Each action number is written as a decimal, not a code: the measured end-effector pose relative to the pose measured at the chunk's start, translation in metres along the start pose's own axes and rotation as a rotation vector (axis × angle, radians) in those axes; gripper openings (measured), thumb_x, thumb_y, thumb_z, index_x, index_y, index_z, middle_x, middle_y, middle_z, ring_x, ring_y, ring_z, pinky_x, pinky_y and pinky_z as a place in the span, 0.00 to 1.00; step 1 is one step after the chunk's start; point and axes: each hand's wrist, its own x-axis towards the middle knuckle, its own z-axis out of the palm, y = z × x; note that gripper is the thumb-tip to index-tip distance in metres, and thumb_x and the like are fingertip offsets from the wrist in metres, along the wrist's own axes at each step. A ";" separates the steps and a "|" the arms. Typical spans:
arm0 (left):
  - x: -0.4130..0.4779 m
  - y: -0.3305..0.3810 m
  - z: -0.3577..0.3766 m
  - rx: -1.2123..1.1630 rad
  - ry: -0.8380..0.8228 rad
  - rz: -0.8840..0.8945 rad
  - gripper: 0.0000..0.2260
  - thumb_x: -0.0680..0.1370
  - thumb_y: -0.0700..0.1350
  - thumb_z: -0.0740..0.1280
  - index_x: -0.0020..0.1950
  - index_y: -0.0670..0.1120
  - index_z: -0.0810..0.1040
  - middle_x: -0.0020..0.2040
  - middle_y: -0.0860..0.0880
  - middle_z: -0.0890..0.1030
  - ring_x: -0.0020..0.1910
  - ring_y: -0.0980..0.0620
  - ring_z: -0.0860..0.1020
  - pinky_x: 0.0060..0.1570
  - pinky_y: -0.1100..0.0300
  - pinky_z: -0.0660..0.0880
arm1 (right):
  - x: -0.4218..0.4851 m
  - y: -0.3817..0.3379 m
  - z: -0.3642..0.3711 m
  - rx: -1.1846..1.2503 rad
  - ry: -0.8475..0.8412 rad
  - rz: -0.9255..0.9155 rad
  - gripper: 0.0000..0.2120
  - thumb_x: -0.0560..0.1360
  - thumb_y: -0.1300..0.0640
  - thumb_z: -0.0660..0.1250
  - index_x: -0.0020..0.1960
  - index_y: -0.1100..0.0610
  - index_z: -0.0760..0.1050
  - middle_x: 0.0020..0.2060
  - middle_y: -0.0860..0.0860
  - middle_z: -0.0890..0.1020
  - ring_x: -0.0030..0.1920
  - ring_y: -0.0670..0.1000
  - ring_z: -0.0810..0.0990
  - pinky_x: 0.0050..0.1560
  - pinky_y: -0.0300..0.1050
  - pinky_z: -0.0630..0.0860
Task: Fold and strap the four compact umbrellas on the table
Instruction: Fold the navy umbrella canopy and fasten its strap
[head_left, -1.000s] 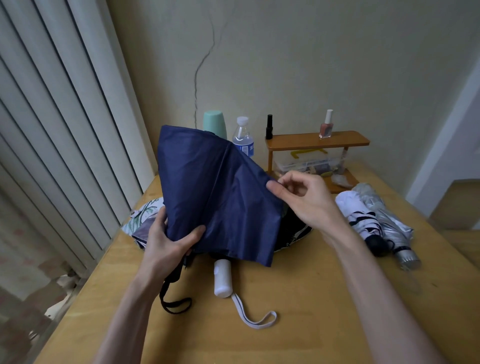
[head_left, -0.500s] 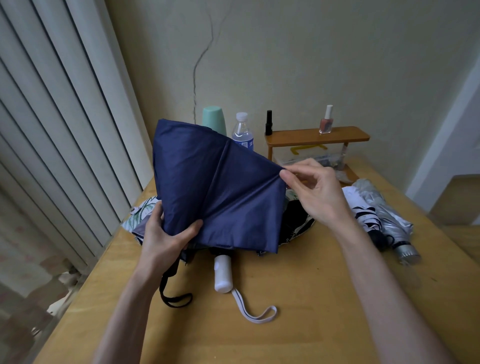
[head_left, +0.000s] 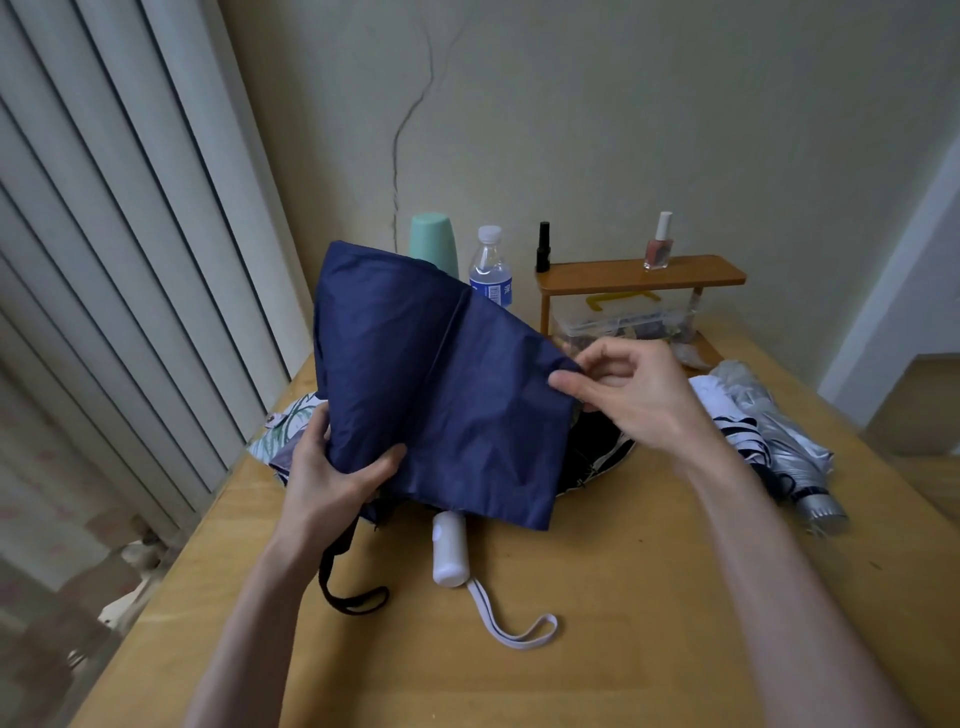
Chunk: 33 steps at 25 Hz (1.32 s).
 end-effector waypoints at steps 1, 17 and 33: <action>0.000 0.000 -0.003 -0.006 -0.014 -0.015 0.26 0.74 0.37 0.79 0.68 0.50 0.75 0.55 0.58 0.84 0.49 0.64 0.84 0.44 0.68 0.81 | -0.003 -0.002 -0.007 0.083 -0.038 0.039 0.08 0.69 0.53 0.80 0.42 0.55 0.84 0.42 0.52 0.88 0.46 0.49 0.86 0.50 0.41 0.84; -0.003 0.004 0.001 -0.138 0.046 -0.133 0.35 0.65 0.57 0.86 0.68 0.52 0.76 0.58 0.48 0.84 0.48 0.44 0.85 0.46 0.49 0.83 | -0.009 -0.018 0.028 0.195 0.142 0.168 0.18 0.74 0.41 0.77 0.45 0.58 0.84 0.41 0.50 0.88 0.41 0.46 0.83 0.42 0.39 0.78; -0.004 0.007 0.005 -0.094 -0.006 -0.047 0.32 0.67 0.51 0.81 0.69 0.52 0.74 0.59 0.55 0.82 0.48 0.57 0.85 0.48 0.57 0.81 | -0.005 -0.013 0.033 0.311 0.236 0.007 0.03 0.80 0.55 0.73 0.51 0.49 0.87 0.48 0.46 0.89 0.52 0.44 0.87 0.51 0.36 0.81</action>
